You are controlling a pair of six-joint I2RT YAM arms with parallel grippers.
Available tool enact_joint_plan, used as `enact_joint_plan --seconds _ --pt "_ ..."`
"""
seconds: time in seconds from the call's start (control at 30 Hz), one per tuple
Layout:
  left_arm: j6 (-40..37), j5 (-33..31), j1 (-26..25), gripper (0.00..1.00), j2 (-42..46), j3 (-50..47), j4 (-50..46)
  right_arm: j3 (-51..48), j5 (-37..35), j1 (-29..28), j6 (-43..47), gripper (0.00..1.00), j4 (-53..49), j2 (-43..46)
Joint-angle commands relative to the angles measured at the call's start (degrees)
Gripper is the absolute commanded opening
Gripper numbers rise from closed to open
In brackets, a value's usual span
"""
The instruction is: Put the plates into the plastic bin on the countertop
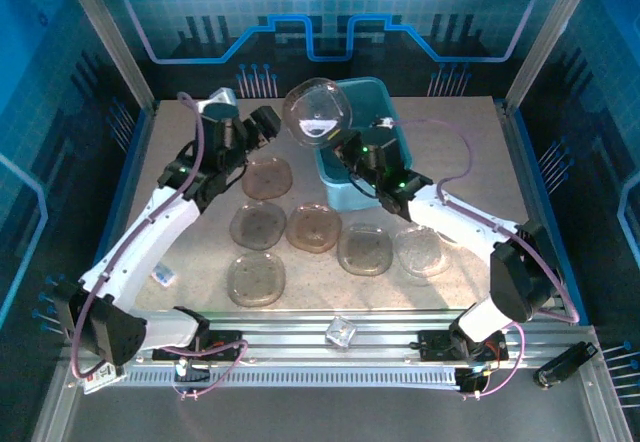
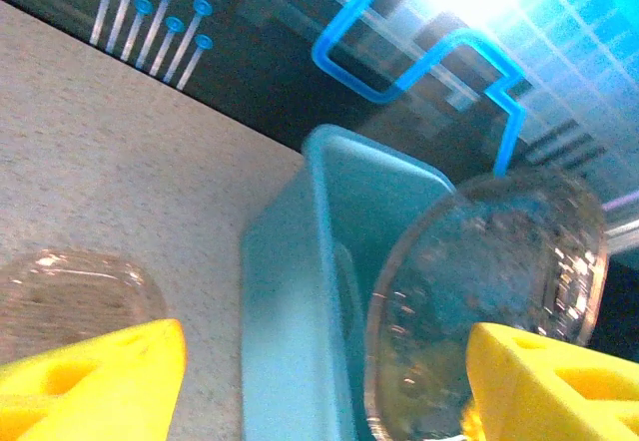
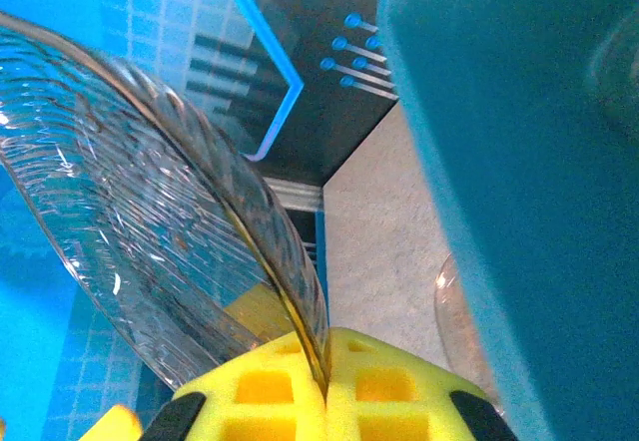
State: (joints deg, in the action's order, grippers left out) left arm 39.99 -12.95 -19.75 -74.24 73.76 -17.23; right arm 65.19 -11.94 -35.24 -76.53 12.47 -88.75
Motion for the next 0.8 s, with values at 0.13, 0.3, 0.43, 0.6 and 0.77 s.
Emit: enact_joint_plan --seconds 0.13,0.3,0.43,0.6,0.77 --pt "-3.13 9.28 10.90 0.75 -3.26 0.86 -5.39 2.43 -5.60 4.60 -3.01 0.00 -6.20 0.02" --pt "-4.90 13.14 17.13 0.76 -7.83 1.37 -7.32 5.18 -5.14 7.18 -5.74 0.00 -9.89 -4.04" --pt "-7.22 15.58 20.10 0.76 -12.59 2.94 -8.44 9.50 -4.61 8.17 -7.90 0.00 -14.29 -7.61" --pt "-10.23 16.79 21.91 0.76 -18.77 6.75 -11.93 16.03 -5.23 8.80 -8.29 0.00 -21.25 -11.53" --pt "-13.03 17.79 23.12 0.76 -23.23 9.01 -14.05 18.77 -5.95 8.72 -10.40 0.00 -25.57 -14.48"
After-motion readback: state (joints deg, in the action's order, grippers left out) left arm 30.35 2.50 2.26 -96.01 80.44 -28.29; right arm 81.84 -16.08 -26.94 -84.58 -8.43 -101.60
